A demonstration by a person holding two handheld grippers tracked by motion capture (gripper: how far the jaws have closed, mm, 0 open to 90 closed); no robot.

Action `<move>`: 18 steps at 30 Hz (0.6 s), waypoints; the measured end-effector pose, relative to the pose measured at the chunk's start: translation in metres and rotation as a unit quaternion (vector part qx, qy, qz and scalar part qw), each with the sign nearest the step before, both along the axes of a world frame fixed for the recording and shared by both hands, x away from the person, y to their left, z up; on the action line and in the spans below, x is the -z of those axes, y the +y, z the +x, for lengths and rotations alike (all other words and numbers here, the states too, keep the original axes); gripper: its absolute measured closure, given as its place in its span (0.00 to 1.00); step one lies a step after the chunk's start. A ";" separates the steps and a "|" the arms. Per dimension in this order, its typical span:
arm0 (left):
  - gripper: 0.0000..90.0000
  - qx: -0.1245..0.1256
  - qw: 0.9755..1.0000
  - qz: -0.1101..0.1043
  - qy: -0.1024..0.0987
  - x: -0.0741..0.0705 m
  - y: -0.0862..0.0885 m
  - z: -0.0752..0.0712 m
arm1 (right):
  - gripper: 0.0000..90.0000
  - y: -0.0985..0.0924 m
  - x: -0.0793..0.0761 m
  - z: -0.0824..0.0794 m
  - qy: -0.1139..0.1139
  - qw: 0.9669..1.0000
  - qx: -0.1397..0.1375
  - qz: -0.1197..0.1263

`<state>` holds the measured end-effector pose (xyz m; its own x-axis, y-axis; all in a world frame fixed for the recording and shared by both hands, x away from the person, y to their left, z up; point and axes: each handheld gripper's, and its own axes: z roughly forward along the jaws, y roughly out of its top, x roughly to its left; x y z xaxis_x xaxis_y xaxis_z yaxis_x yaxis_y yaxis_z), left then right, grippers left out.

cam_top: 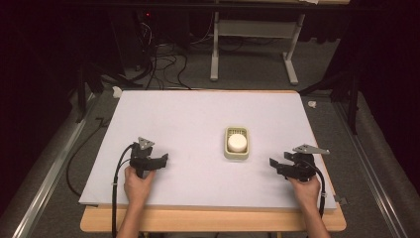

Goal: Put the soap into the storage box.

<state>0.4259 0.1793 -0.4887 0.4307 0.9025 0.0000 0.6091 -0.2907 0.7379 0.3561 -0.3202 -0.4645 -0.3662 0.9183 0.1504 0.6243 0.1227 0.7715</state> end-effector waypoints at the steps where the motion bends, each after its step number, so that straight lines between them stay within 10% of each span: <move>1: 0.22 0.000 1.000 -0.001 0.000 0.000 0.000 0.000 | 0.32 0.000 0.001 0.000 0.000 1.000 0.000 -0.001; 18: 0.22 0.000 1.000 0.000 0.000 0.000 0.000 0.000 | 0.32 0.008 0.012 0.006 0.015 0.999 -0.002 -0.033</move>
<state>0.4258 0.1793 -0.4887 0.4308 0.9024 0.0001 0.6090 -0.2908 0.7379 0.3623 -0.3120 -0.4761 -0.3660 0.9251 0.1015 0.6469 0.1745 0.7424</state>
